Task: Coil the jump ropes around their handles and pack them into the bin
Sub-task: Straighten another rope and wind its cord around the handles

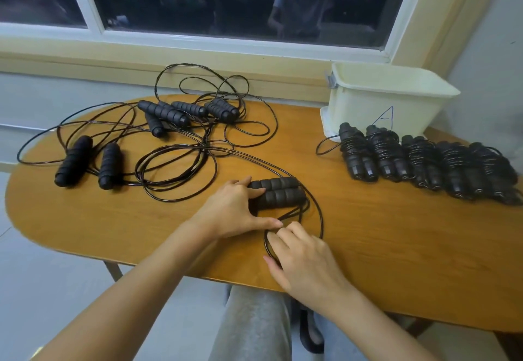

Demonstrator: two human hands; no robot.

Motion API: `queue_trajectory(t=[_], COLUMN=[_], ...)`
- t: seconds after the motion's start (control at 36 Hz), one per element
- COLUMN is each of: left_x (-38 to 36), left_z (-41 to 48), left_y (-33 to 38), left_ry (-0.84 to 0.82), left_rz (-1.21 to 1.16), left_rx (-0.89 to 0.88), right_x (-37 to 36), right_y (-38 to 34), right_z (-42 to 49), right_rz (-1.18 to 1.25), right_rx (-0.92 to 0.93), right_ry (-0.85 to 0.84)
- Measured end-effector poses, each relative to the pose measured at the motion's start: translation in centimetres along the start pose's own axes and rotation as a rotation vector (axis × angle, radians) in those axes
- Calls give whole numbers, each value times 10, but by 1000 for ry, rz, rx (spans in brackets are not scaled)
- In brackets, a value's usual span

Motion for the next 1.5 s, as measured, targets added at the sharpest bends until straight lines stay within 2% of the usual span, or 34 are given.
queue_trajectory(t=[0.14,0.25,0.36,0.47,0.67,0.86,0.97,1.11,1.25,1.5], left_x=[-1,0,-3,-6,-11,-16,-17,-17,-13,-9], left_z=[3,4,4,3,3,13,19,19,17,12], left_y=[-8,-26,-33,-32,-29,-10,-5,-6,0,16], left_ry=[32,43,92,171,213,289,323,325,245,25], left_rz=[0,26,10,38,69,82,79,129,110,32], left_rx=[-44,-140,-206,-240,-217,-108,-63,-68,6,96], right_x=[2,-5,-9,-6,0,-9,-11,-5,-3,-9], right_y=[4,42,83,119,154,143,140,110,53,12], right_z=[-2,-13,-27,-40,-60,-52,-56,-54,-38,-18], right_rz=[-3,119,69,-62,-130,-126,-96,-44,-102,-201], right_rx=[-5,30,70,18,-227,-150,-163,-143,26,70], right_ry=[19,-20,-28,6,-48,22,6,106,160,132])
Point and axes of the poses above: each hand's wrist, its own z-axis towards the middle knuckle, its own x-axis out of the back of the hand, y = z × x, the point moved 2 cm from there along z, towards the middle knuckle, and after that the axes turned 14 degrees about -z, right-handed, at the moved point
